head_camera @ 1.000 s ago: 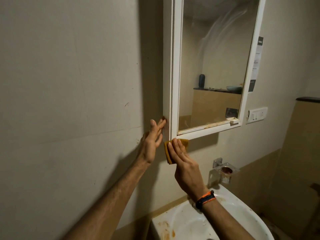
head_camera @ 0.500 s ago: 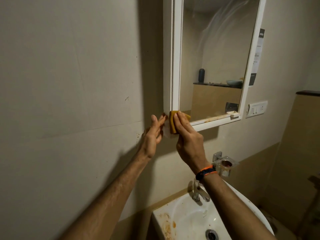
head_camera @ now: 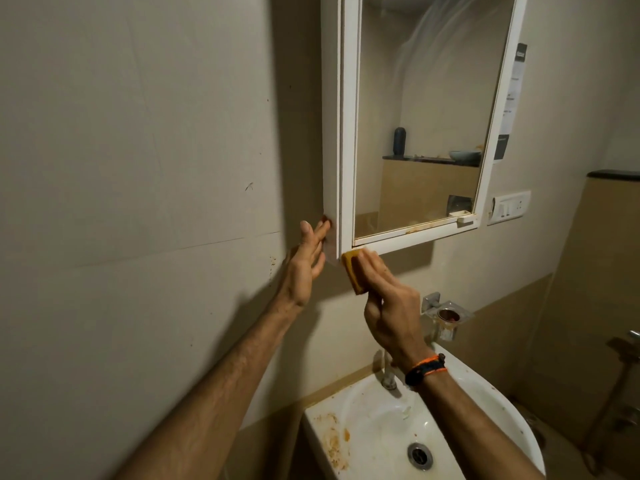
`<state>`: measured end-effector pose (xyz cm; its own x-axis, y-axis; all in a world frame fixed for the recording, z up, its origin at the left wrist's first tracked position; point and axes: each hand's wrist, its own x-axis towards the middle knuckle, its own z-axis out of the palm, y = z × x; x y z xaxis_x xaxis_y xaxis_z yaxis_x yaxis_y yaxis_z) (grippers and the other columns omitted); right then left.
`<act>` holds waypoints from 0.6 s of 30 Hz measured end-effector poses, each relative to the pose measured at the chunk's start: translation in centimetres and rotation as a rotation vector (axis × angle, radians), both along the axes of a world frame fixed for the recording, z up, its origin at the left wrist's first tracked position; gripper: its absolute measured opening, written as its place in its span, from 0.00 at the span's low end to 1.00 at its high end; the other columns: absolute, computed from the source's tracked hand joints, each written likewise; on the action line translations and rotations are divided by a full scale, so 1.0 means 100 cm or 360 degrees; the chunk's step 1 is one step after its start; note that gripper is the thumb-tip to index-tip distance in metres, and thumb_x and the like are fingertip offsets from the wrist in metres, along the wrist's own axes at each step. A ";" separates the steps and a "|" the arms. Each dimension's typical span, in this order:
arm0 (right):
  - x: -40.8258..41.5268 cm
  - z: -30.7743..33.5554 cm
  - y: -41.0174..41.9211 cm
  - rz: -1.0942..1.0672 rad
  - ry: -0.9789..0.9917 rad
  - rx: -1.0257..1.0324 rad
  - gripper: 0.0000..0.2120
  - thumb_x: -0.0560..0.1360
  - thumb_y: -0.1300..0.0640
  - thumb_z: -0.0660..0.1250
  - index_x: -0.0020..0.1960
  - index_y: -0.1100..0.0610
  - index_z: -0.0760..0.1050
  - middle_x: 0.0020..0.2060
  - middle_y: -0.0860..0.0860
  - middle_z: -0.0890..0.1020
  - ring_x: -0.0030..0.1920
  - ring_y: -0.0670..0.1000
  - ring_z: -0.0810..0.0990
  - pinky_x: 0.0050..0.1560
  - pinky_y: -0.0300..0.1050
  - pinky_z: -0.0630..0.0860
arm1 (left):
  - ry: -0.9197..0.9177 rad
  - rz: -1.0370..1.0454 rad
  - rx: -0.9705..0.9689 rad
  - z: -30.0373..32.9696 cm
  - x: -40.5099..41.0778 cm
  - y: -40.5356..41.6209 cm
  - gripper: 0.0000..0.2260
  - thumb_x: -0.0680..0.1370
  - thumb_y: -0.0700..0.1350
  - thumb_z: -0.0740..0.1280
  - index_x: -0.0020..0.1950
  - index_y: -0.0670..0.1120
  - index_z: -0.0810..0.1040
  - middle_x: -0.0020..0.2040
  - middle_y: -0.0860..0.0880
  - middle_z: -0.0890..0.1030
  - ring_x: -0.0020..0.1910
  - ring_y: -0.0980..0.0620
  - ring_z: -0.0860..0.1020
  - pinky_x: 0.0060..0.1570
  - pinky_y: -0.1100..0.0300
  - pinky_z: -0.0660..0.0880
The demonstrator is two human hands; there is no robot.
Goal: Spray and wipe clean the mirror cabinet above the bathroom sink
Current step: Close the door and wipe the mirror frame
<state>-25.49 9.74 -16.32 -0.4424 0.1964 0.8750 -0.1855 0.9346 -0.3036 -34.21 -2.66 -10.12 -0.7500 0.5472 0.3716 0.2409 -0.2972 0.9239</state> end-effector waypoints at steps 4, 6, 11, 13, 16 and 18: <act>-0.017 0.025 -0.002 -0.0001 0.0182 -0.0010 0.31 0.72 0.75 0.61 0.73 0.58 0.68 0.73 0.52 0.65 0.74 0.56 0.65 0.72 0.51 0.65 | -0.0039 -0.0032 0.0004 0.001 0.000 0.001 0.28 0.84 0.58 0.41 0.77 0.46 0.62 0.78 0.53 0.62 0.77 0.53 0.59 0.77 0.50 0.54; -0.027 0.025 -0.008 -0.0005 0.0098 0.0047 0.32 0.72 0.76 0.60 0.74 0.59 0.66 0.74 0.54 0.64 0.75 0.55 0.63 0.74 0.50 0.62 | -0.0042 -0.0039 0.0001 0.001 0.001 0.001 0.28 0.83 0.59 0.41 0.77 0.46 0.63 0.77 0.53 0.62 0.77 0.53 0.59 0.75 0.52 0.54; -0.033 -0.004 -0.015 -0.0054 0.0031 0.0102 0.30 0.72 0.76 0.62 0.73 0.62 0.67 0.73 0.58 0.66 0.74 0.58 0.65 0.72 0.51 0.65 | -0.0043 -0.0036 0.0013 -0.001 0.001 0.001 0.28 0.83 0.59 0.41 0.78 0.47 0.61 0.78 0.52 0.62 0.77 0.52 0.58 0.74 0.53 0.55; -0.029 -0.011 -0.015 -0.0070 -0.0020 0.0128 0.30 0.72 0.76 0.63 0.73 0.62 0.67 0.73 0.59 0.66 0.73 0.59 0.66 0.71 0.53 0.67 | -0.0038 -0.0021 0.0019 -0.002 0.002 0.002 0.28 0.83 0.59 0.41 0.78 0.47 0.61 0.78 0.52 0.61 0.77 0.52 0.58 0.74 0.53 0.55; -0.019 -0.013 -0.016 -0.0064 -0.0129 0.0135 0.31 0.72 0.75 0.64 0.73 0.61 0.68 0.72 0.57 0.67 0.73 0.58 0.66 0.71 0.53 0.66 | -0.0038 0.0001 0.0041 -0.002 0.004 0.004 0.27 0.84 0.58 0.42 0.78 0.47 0.61 0.78 0.52 0.61 0.77 0.52 0.58 0.76 0.52 0.56; -0.010 -0.010 -0.014 0.0026 -0.0186 0.0044 0.31 0.71 0.75 0.63 0.73 0.58 0.69 0.72 0.55 0.69 0.72 0.55 0.68 0.72 0.50 0.65 | -0.0042 0.0014 0.0042 -0.001 0.005 0.004 0.27 0.84 0.58 0.42 0.77 0.46 0.61 0.78 0.52 0.61 0.77 0.52 0.58 0.77 0.51 0.55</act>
<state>-26.45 8.33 -17.37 -0.5449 0.1645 0.8222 -0.1659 0.9400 -0.2981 -33.75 -2.29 -10.25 -0.7646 0.5308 0.3656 0.2192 -0.3193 0.9219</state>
